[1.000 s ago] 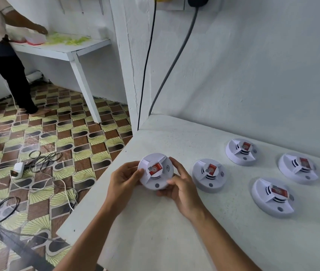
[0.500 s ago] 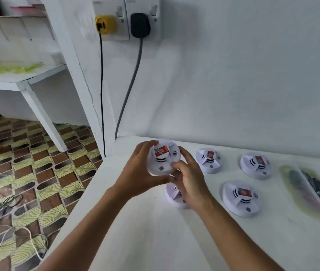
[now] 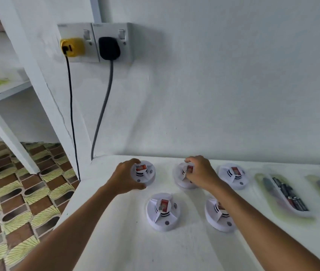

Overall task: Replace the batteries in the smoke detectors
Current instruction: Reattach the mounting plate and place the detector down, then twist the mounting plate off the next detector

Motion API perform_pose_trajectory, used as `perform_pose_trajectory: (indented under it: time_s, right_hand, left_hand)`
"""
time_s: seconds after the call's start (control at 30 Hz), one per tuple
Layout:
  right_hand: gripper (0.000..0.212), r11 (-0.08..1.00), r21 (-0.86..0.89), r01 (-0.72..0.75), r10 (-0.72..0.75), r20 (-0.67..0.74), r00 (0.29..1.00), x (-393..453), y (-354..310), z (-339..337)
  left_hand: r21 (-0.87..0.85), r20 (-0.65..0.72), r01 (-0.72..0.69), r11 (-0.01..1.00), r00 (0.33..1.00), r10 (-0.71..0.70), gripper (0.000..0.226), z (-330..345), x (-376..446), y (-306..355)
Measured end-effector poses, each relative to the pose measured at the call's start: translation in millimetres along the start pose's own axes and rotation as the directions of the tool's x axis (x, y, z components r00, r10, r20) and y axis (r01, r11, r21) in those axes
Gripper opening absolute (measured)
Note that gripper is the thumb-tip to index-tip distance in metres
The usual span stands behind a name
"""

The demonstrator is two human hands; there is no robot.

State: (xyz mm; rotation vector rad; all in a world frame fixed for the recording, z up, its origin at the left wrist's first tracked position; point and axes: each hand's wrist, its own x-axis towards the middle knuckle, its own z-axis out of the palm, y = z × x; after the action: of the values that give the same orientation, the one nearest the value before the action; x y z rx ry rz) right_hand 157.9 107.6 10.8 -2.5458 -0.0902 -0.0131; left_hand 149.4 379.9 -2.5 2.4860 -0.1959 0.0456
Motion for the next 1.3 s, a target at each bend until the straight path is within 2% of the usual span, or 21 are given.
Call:
perform_pose_trajectory:
  time_s: [0.07, 0.13, 0.23, 0.4, 0.63, 0.97, 1.13, 1.23, 1.3]
  right_hand:
    - [0.062, 0.993, -0.114, 0.021, -0.007, 0.122, 0.993, 4, 9, 0]
    - [0.077, 0.990, -0.140, 0.024, 0.008, 0.227, 0.974, 5, 14, -1]
    - [0.091, 0.994, -0.106, 0.037, -0.007, 0.270, 0.963, 4, 17, 2]
    - [0.083, 0.997, -0.056, 0.057, -0.042, 0.229, 0.973, 6, 21, 6]
    - [0.082, 0.996, -0.038, 0.078, -0.068, 0.217, 0.974, 7, 23, 5]
    - [0.086, 0.990, -0.091, 0.110, -0.091, 0.193, 0.977, 5, 23, 6]
    - [0.091, 0.976, -0.166, 0.144, -0.104, 0.226, 0.969, 3, 23, 5]
    - [0.081, 0.991, -0.057, 0.119, -0.104, 0.216, 0.971, -1, 24, -2]
    - [0.069, 0.994, 0.058, 0.092, -0.100, 0.150, 0.984, -3, 28, -13]
  left_hand:
    - [0.017, 0.011, 0.021, 1.000, 1.000, -0.021, 0.087, 2, 2, -9]
    - [0.019, 0.015, 0.033, 0.999, 0.999, -0.033, 0.089, 3, 4, -16]
    - [0.021, 0.039, 0.029, 0.999, 0.999, -0.030, 0.088, 3, 5, -21]
    - [0.017, 0.066, 0.016, 1.000, 0.998, -0.017, 0.086, 2, 7, -23]
    - [0.010, 0.078, 0.021, 1.000, 0.997, -0.022, 0.085, 2, 10, -24]
    - [0.029, 0.068, 0.053, 0.998, 0.996, -0.054, 0.088, 5, 10, -23]
    - [0.129, 0.117, 0.094, 0.987, 0.987, -0.109, 0.094, 2, 12, -16]
    - [0.248, 0.102, 0.141, 0.959, 0.980, -0.170, 0.104, 1, 15, 5]
    - [0.232, 0.042, 0.093, 0.968, 0.994, -0.106, 0.096, 10, 20, 35]
